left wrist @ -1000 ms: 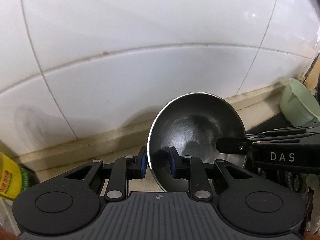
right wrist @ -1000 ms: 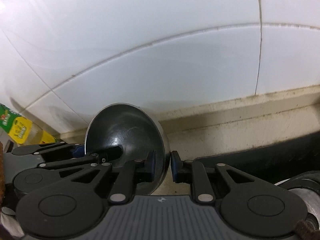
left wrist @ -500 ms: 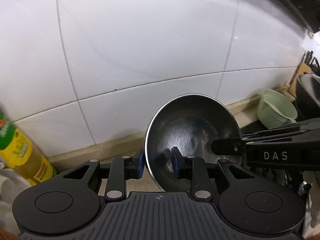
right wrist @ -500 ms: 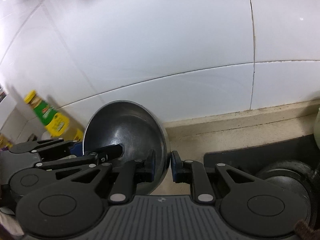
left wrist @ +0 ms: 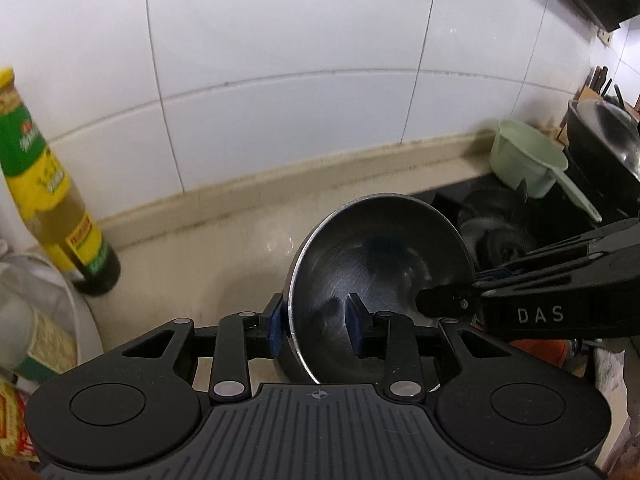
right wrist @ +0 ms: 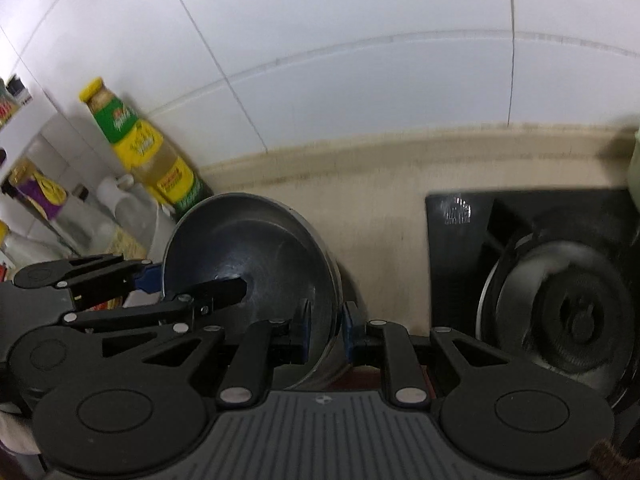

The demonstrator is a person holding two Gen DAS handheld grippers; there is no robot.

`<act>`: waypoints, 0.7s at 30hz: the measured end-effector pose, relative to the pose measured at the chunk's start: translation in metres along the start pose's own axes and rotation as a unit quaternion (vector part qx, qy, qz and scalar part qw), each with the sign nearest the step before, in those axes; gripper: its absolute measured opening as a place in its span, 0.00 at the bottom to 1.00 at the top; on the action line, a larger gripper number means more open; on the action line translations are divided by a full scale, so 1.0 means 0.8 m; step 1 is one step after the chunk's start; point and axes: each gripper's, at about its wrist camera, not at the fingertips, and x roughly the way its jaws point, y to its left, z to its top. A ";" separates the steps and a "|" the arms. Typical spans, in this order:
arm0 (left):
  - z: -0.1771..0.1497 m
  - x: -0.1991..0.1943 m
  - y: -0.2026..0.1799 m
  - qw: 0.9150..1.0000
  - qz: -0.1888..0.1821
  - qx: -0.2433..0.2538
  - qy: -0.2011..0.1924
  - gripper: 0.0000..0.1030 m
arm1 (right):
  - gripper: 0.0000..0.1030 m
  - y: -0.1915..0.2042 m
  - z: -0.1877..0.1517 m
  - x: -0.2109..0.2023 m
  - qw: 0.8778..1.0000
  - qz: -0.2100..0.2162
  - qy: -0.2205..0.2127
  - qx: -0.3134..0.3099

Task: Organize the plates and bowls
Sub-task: 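Lift the third bowl with both grippers and set it onto the bowl pair, then open both grippers and withdraw from the bowl stack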

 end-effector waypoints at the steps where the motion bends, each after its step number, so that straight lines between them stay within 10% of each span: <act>1: -0.003 0.003 0.002 1.000 -0.001 -0.001 0.004 0.37 | 0.16 0.002 -0.003 0.004 1.000 -0.004 0.002 -0.002; 15: -0.040 -0.016 0.032 0.999 -0.015 -0.038 -0.007 0.38 | 0.26 -0.004 -0.030 -0.008 0.997 -0.057 -0.046 0.000; 21: -0.066 -0.031 0.018 0.998 -0.021 -0.041 -0.032 0.54 | 0.27 0.012 -0.064 -0.024 0.994 -0.072 -0.078 -0.013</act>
